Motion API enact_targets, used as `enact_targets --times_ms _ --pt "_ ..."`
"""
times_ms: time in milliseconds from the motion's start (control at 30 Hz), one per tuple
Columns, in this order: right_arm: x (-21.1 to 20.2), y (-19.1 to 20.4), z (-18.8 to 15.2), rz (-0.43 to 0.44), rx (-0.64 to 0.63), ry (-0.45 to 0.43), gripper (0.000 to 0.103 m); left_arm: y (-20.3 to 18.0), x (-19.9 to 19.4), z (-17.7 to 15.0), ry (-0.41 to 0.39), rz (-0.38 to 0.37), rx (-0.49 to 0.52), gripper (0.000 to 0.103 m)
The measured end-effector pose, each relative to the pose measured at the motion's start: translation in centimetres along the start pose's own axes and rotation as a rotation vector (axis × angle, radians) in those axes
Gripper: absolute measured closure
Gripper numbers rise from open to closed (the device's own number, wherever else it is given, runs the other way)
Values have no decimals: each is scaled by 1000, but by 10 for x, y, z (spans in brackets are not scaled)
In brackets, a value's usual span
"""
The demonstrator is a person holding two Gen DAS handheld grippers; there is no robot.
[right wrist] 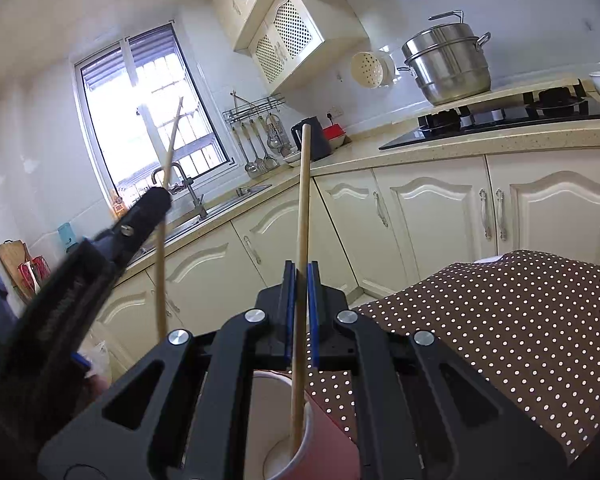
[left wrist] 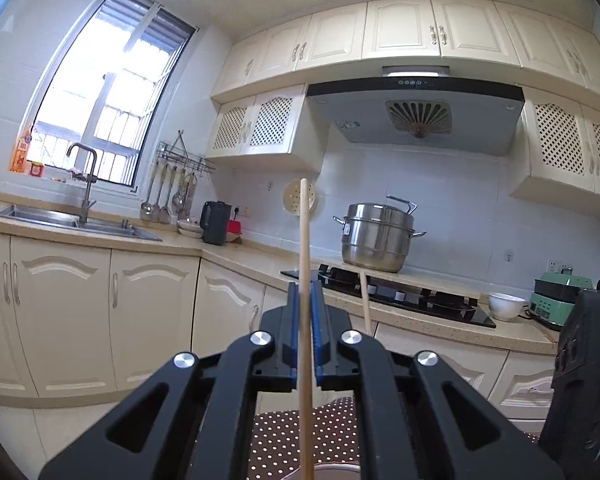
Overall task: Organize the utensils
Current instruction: 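Lower the chopsticks into the pink cup and open both tools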
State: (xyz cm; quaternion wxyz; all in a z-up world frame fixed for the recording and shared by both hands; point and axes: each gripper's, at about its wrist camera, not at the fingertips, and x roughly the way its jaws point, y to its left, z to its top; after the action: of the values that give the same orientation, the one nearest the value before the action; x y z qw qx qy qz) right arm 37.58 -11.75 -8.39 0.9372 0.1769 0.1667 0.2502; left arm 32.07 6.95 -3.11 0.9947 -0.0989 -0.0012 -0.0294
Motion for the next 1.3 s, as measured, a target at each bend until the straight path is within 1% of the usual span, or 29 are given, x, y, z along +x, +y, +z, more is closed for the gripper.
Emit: enact_targets --times_ms 133,367,533,700,800,833,900,933,967,1000,1033,1067,1100,1133,1300 --pt "-2 1 -2 -1 -14 6 97 5 -2 -1 -11 27 -6 97" --pt "-4 -1 -8 -7 -22 20 97 2 -6 -10 8 29 32 97" --pt "-7 1 -16 6 -42 54 97 4 -9 -20 46 31 37 97" --pt "-12 3 -25 32 -56 97 97 3 -20 -32 75 33 77 97" --pt "-16 2 -28 60 -53 135 97 2 -21 -41 141 8 97 97" --pt "-19 4 -29 56 -60 136 96 1 -23 -43 154 1 107 97" --pt "-25 6 -31 33 -79 134 92 0 -27 -46 158 1 125 96" --pt "-29 6 -31 24 -87 132 83 -1 -29 -46 156 -1 131 96" --pt "-32 5 -31 3 -84 128 70 -1 -32 -46 154 4 133 96" --pt "-35 2 -30 -11 -73 121 60 0 -35 -45 155 5 135 93" --pt "-40 -2 -30 -24 -55 107 43 1 -37 -46 159 4 137 89" --pt "-44 -6 -29 -32 -37 102 42 2 -40 -45 162 5 139 72" --pt "-48 -8 -29 -37 -29 110 42 3 -43 -44 161 4 140 67" --pt "-50 -10 -28 -43 -24 113 42 3 -46 -43 159 6 141 64" --pt "-76 -11 -23 -78 -26 93 42 -5 -67 -34 151 2 187 61"
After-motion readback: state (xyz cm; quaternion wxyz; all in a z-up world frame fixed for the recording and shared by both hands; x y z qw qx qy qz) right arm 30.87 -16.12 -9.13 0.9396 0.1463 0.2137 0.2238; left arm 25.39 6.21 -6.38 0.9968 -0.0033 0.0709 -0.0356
